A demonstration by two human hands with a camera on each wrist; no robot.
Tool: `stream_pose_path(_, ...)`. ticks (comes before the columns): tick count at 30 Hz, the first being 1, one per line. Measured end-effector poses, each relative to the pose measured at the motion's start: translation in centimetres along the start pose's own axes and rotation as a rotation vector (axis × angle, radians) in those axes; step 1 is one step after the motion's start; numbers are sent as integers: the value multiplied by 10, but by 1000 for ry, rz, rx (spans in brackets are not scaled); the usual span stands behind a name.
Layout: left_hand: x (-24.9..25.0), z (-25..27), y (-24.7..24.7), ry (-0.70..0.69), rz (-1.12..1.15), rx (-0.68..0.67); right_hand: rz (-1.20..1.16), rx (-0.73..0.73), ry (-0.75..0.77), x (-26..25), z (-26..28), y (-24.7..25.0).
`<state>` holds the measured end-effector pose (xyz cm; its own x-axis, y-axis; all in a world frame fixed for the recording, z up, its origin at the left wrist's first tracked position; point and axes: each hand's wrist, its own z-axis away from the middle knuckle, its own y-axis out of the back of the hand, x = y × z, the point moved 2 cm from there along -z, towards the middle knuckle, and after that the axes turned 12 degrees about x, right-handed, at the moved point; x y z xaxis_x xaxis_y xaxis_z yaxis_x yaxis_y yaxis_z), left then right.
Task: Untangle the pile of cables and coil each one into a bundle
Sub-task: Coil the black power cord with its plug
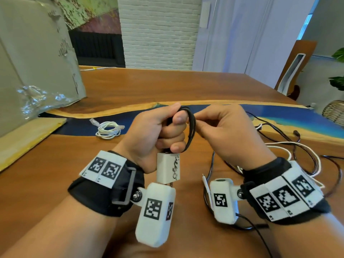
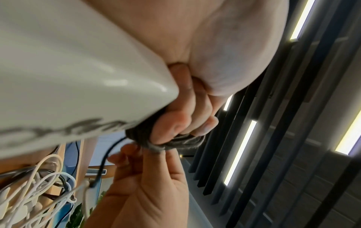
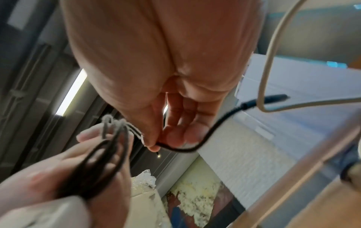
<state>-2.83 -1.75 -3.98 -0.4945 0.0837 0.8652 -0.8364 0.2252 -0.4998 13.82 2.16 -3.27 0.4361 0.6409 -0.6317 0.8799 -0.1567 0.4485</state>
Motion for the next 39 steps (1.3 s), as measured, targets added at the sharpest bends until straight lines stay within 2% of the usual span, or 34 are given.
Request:
stream_pose_path(5,-2,-5,3,-78,35,18,-471,-93,-246,-9,10,-19)
stream_pose_path(8,-3,-7,6,-120,-24,105,-658,-132,-368,-10,12,-21)
stream_pose_path(10,-2,-7,6,-159,-94,172,-671,-129,-383,-6,11,-21)
stream_pose_path(12,-2,-6,6,-187,-151,220,-583,-98,-330,-3,11,-21)
stream_pose_path(16,0,-4,7,-209,-231,262,-506,-6,-327,3,10,-23)
stream_pose_path(20,1,-7,15,-214,-269,310,-624,-17,-414,2,11,-31)
stream_pose_path(23,-2,-9,18,-208,-283,322,-862,-73,-532,-4,10,-33)
stream_pose_path(26,-3,-10,14,-242,-332,315,-959,-154,-522,-12,12,-33)
stream_pose_path(27,-3,-11,14,-257,-353,321,-869,-150,-474,-13,12,-32)
stream_pose_path(30,-3,-12,16,-322,-384,341,-317,-33,-230,-11,10,-26)
stream_pose_path(32,-1,-13,19,-365,-384,370,-173,75,-202,-6,7,-21)
stream_pose_path(35,4,-13,22,-409,-386,421,-244,172,-257,1,4,-10)
stream_pose_path(37,5,-13,23,-413,-381,427,-425,116,-341,0,1,-5)
stream_pose_path(39,3,-14,21,-417,-387,410,-736,6,-492,-5,1,-6)
